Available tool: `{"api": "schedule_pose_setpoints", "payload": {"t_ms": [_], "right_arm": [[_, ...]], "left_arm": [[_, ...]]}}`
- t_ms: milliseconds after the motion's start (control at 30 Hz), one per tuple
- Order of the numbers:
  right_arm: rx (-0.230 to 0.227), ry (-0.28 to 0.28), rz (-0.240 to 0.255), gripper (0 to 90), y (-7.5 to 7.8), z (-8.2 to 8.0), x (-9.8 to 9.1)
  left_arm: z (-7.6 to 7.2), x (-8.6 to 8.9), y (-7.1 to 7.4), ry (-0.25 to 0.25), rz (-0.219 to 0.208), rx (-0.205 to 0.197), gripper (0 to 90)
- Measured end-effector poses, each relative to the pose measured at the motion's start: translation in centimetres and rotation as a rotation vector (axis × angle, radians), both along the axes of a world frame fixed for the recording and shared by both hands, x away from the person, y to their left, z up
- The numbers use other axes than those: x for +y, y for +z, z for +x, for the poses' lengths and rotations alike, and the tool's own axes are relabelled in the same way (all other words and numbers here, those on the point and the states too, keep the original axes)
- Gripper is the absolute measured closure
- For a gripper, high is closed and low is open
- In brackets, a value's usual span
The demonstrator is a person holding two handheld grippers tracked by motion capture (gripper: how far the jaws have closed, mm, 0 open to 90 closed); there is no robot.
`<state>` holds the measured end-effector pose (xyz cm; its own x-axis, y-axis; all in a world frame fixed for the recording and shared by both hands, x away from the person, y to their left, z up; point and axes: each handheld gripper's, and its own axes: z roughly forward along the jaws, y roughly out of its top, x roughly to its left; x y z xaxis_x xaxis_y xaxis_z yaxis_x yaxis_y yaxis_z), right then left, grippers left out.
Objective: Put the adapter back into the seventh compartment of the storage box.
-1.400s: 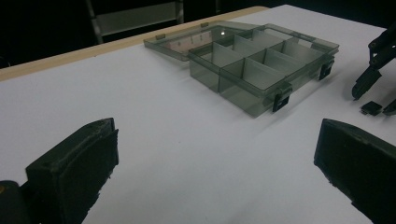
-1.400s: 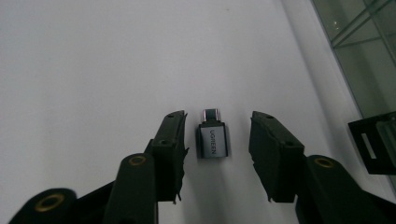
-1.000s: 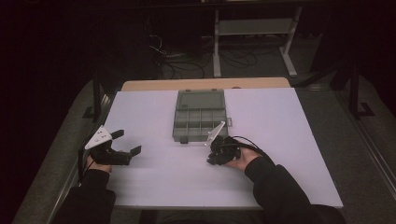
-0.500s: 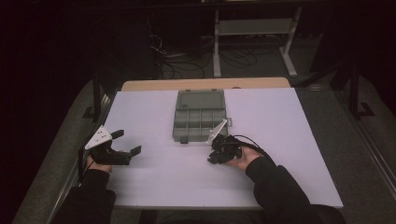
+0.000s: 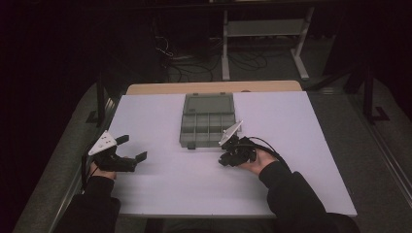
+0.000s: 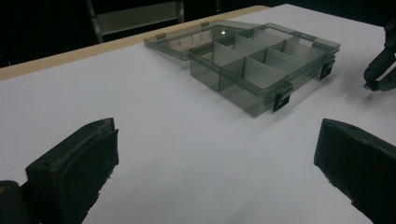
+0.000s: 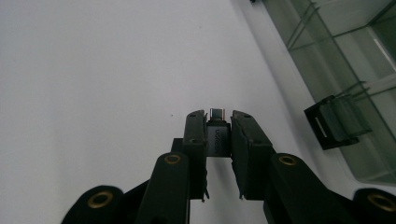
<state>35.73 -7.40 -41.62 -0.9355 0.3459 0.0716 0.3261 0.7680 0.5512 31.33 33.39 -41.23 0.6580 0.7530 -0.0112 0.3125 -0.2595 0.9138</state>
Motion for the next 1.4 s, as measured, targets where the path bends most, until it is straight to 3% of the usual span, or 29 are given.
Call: {"api": "schedule_pose_setpoints", "payload": {"t_ms": [800,1400], "right_arm": [[-0.045,-0.047,0.060,74.4,3.3,0.7,-2.0],[-0.050,-0.047,0.062,74.4,4.3,1.8,-1.4]], "left_arm": [[0.0,0.0,0.0,0.000,0.000,0.001,0.0],[0.0,0.0,0.0,-0.003,-0.004,0.001,0.0]]}}
